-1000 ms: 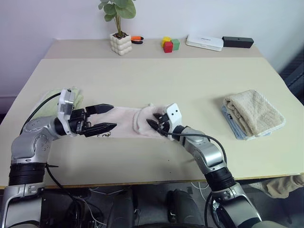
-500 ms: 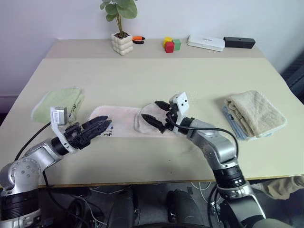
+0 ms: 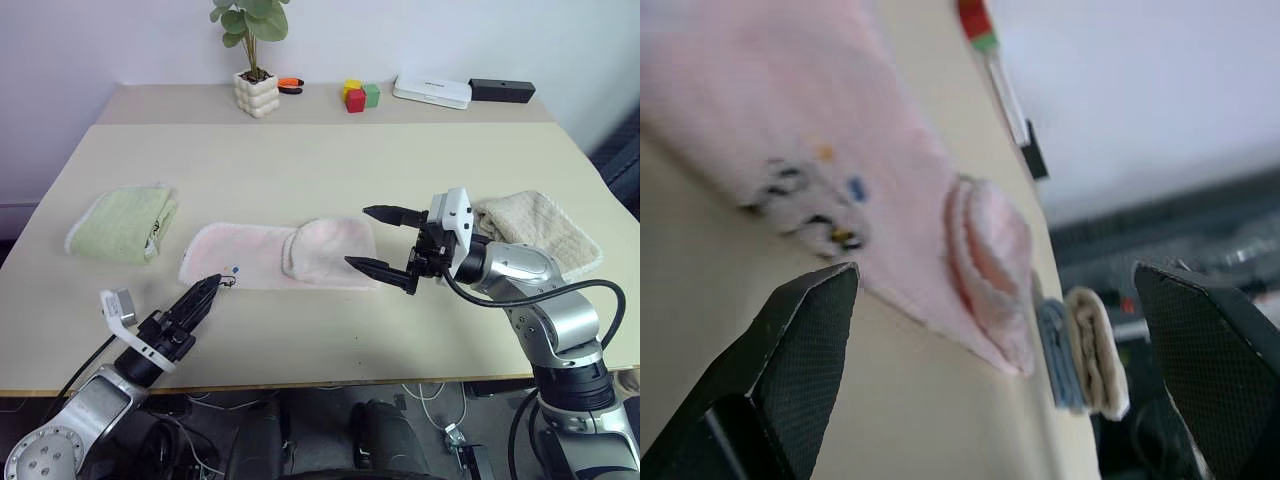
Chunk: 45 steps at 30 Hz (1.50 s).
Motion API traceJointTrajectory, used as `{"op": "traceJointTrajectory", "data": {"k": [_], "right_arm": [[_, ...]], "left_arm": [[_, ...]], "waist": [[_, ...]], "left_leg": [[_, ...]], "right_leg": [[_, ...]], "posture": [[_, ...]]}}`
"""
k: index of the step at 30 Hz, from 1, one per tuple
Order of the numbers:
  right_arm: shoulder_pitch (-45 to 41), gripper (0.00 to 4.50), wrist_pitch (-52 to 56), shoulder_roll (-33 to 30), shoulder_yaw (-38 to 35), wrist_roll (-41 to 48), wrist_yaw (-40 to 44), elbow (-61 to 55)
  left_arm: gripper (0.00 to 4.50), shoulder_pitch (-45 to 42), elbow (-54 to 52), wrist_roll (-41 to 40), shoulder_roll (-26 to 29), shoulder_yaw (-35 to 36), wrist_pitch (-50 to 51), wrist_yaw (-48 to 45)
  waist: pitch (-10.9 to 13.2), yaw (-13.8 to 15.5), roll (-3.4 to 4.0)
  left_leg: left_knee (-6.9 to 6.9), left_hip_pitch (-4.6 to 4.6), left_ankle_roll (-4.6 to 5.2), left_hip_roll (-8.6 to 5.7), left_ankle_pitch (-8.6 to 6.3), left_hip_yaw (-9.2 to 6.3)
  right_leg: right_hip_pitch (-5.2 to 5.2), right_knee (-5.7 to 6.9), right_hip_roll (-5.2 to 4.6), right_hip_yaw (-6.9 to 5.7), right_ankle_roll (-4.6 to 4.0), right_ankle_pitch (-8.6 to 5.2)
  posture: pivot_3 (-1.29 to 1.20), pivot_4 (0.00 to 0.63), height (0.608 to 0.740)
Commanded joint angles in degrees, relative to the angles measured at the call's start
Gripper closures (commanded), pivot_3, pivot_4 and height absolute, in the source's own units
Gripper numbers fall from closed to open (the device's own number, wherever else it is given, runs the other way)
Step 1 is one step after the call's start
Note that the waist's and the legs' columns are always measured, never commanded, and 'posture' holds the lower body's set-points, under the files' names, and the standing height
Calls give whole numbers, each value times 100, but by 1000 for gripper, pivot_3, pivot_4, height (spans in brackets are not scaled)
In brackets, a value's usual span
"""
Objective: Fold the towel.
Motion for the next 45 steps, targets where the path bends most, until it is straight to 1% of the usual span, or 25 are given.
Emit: {"op": "traceJointTrajectory", "data": {"k": [1,4,6,9,11,13,14,15,17,21,22,25,27,30,33,35,38,40,42,45], "right_arm": [[-52,77,-158,26,-54,2,-35,7],[-59,77,-235,23,-33,-61,-42,107],[-78,77,-271,21,-17,-106,-54,182],[-126,77,-326,51,3,-167,-102,247],[-178,77,-312,71,15,-162,-164,247],[-209,0,-301,86,17,-159,-211,246],[-216,0,-303,91,22,-167,-225,251],[-222,0,-305,88,24,-185,-247,247],[-233,0,-312,87,12,-225,-305,252],[-153,0,-345,-39,-97,-281,-313,282],[-116,0,-356,-75,-125,-290,-304,288],[159,0,-440,-290,-307,-272,-194,223],[675,0,-381,-660,-688,-27,134,22],[1163,0,-379,-983,-1050,167,354,-117],[1548,0,-501,-1226,-1476,245,495,-207],[1578,0,-503,-1242,-1598,244,411,-247],[1574,0,-531,-1157,-1595,209,238,-302],[1577,0,-548,-1110,-1584,174,112,-345],[1616,0,-539,-1117,-1604,162,27,-408],[1726,0,-524,-1160,-1705,157,-68,-516]], "left_arm": [[0,-119,41,194,-183,148,-633,630],[0,-272,248,379,-237,152,-934,890],[0,-420,475,258,-224,131,-985,1178],[0,-592,892,-8,-69,-60,-701,1615],[0,-696,1039,-32,9,-187,-553,1470],[514,-854,1177,-263,-52,-229,-546,1601],[797,-935,1238,-249,-33,-281,-516,1654],[1219,-1087,1314,-201,-50,-341,-524,1686],[2367,-1312,1445,-131,-51,-408,-514,1727],[4392,-1396,1481,-79,-59,-354,-530,1597],[4457,-1400,1491,-87,-43,-336,-513,1526],[4457,-1451,1373,-70,106,-355,-405,1213],[4457,-1548,937,270,414,-551,-267,536],[4457,-1684,686,344,628,-745,-111,163],[4457,-2163,499,848,835,-1162,-98,-429],[4457,-2734,584,1286,871,-1589,-103,-877],[4457,-3441,840,2166,707,-2564,-159,-1821],[4457,-3961,1269,2683,290,-3158,-317,-2313],[4457,-4364,1804,3152,-78,-3484,-508,-2633],[4457,-4741,2416,3786,-389,-3877,-656,-3045]], "waist": [[0,2,-1],[-1,-4,-1],[-1,-3,0],[-5,0,6],[-10,0,15],[-13,2,20],[-13,7,20],[-12,18,19],[-12,70,19],[-17,130,28],[-20,129,32],[-20,134,32],[-17,162,30],[-15,130,27],[-14,114,28],[-13,68,33],[-9,184,29],[-12,199,32],[-9,244,27],[-8,258,26]], "left_leg": [[1,0,0,-1,0,0],[1,0,0,-1,0,-1],[1,0,0,-1,0,1],[1,3,1,-1,0,0],[1,5,1,-1,0,-1],[1,6,1,-3,0,1],[1,5,1,-4,0,1],[1,5,1,-4,0,0],[1,5,1,-6,0,1],[6,6,1,-8,0,6],[6,8,1,-8,0,6],[5,10,1,-7,0,4],[4,6,1,-7,0,0],[1,-6,9,-6,-6,-1],[1,0,15,-5,-9,0],[-6,7,15,-1,-10,1],[-5,0,3,-3,-2,-4],[-3,1,7,-5,-4,1],[3,0,15,-11,-8,4],[4,-2,17,-9,-9,3]], "right_leg": [[2,-4,-1,0,-1,0],[6,-8,0,-1,-1,0],[6,-8,1,-1,-1,0],[8,-6,1,-1,-1,0],[12,-6,1,-2,-1,0],[14,-8,1,-2,-1,0],[14,-8,1,-2,-1,0],[16,-8,1,-3,-1,0],[17,-8,1,-5,0,0],[24,-13,1,-5,0,0],[27,-14,0,-6,0,0],[28,-17,1,-10,-1,0],[33,-30,1,-18,-1,0],[41,-68,0,-27,-4,2],[48,-79,0,-21,-8,7],[46,-79,2,-15,-8,7],[47,-78,14,-30,-7,6],[54,-86,13,-26,-9,8],[58,-89,11,-24,-7,9],[52,-87,13,-24,-4,10]], "posture": [[0,150,735],[0,150,735],[0,150,735],[0,150,735],[0,150,735],[0,150,735],[0,150,735],[0,150,735],[0,150,735],[0,150,735],[0,150,735],[0,150,735],[0,150,735],[0,150,735],[0,150,735],[0,150,735],[0,150,735],[0,150,735],[0,150,735],[0,150,735]]}}
